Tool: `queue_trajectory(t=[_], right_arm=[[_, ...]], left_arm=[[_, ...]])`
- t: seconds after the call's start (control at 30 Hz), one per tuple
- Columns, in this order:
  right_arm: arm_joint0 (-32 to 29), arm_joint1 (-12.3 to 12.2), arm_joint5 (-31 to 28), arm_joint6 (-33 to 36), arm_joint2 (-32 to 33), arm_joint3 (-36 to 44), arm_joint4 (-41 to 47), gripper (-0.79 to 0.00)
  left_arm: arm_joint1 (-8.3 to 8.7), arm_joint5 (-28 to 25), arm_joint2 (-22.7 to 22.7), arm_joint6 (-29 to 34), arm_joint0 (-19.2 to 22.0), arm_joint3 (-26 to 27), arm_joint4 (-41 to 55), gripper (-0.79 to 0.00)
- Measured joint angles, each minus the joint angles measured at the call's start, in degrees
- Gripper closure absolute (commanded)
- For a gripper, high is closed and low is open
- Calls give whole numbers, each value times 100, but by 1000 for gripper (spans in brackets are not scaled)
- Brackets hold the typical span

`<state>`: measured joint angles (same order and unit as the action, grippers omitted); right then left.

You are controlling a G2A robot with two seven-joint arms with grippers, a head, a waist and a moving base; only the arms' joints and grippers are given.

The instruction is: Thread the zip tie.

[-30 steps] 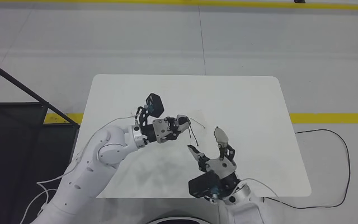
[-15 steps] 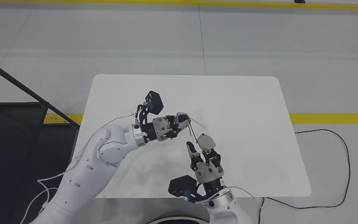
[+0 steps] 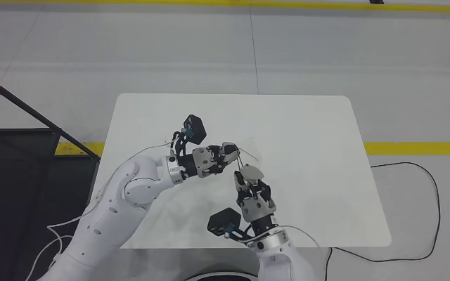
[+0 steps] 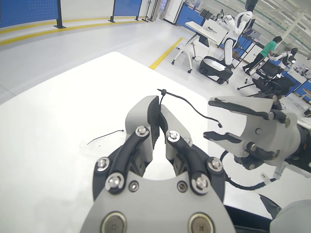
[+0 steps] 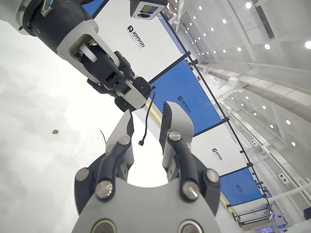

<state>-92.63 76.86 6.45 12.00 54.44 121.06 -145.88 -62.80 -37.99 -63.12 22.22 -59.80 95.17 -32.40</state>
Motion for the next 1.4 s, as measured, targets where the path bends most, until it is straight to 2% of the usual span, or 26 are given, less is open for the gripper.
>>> queue_trajectory(t=[0.13, 0.17, 0.43, 0.97, 1.4], right_arm=[[48, 18, -13, 36, 10, -22, 50, -169], [56, 21, -6, 38, 16, -25, 56, -123], [79, 42, -10, 56, 79, -32, 124, 0], [79, 59, -192, -16, 186, 36, 160, 0], [-23, 61, -382, -38, 141, 176, -54, 0]], left_arm=[[-2, -2, -4, 18, -2, 6, -6, 0], [-2, -5, -5, 19, -2, 7, -13, 0], [-7, -24, -9, 11, -9, 18, -55, 0], [-12, -143, -10, -31, -21, 26, -258, 0], [-45, 163, -19, -997, -275, 261, -1595, 0]])
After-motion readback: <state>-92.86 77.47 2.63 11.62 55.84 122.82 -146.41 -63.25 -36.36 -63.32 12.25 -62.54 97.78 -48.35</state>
